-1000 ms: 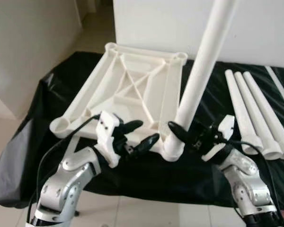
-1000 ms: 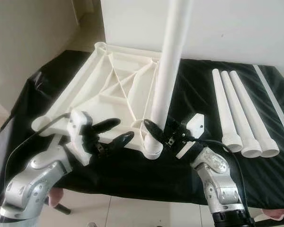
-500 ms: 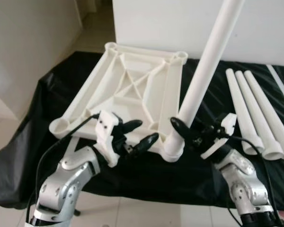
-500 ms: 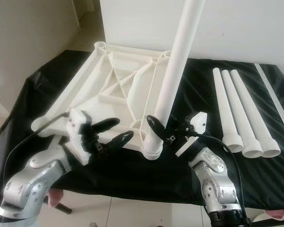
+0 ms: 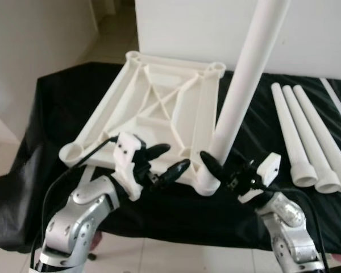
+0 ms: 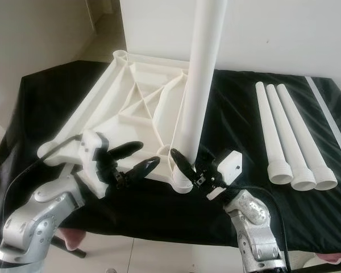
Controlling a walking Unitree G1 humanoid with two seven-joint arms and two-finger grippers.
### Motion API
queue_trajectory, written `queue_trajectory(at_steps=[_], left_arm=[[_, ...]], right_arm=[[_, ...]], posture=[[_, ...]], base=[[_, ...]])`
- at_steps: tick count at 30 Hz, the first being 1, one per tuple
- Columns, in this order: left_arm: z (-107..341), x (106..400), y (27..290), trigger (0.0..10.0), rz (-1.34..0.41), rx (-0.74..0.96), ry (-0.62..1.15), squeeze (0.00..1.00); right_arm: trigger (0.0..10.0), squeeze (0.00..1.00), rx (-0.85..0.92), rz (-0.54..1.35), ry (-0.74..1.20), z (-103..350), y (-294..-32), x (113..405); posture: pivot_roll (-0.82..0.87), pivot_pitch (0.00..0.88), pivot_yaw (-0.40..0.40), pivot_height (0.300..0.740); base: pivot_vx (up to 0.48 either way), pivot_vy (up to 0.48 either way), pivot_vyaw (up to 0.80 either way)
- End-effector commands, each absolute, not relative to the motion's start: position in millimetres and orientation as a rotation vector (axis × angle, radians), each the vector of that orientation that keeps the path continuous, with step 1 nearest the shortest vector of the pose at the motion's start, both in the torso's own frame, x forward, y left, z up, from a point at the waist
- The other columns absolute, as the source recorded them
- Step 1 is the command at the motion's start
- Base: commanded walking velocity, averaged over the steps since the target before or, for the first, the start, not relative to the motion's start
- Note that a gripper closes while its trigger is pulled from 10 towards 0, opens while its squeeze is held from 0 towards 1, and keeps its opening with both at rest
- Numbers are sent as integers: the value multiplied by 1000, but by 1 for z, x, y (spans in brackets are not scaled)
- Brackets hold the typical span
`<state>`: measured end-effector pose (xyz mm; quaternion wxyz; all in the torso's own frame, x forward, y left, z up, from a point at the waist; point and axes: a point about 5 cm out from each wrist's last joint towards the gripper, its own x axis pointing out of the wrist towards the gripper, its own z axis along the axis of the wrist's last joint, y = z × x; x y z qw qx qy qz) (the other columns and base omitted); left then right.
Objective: Building children table
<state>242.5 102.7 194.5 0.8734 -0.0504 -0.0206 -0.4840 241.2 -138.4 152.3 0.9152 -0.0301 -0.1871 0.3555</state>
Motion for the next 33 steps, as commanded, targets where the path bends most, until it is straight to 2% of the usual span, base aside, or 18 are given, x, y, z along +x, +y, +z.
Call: queue_trajectory(at_steps=[1, 11, 18, 28, 33], left_arm=[[198, 244, 104, 10000, -951, -103, -47, 0], [199, 243, 106, 10000, -952, -100, -41, 0], [200, 243, 106, 10000, -952, -99, -38, 0], [201, 243, 107, 10000, -948, -97, -36, 0], [202, 242, 107, 10000, -948, -99, -38, 0]], right_arm=[[10000, 0, -80, 722, -104, 100, -144, 233], [10000, 0, -180, 772, -129, 95, -135, 225], [10000, 0, -188, 780, -132, 93, -132, 223], [10000, 0, 13, 663, -42, 96, -138, 236], [10000, 0, 30, 661, -40, 99, -137, 239]], posture=[[47, 123, 24, 740], [54, 135, 35, 740], [58, 140, 37, 740], [64, 141, 35, 740], [64, 140, 34, 740]], base=[[0, 0, 0], [0, 0, 0], [0, 0, 0], [0, 0, 0], [0, 0, 0]])
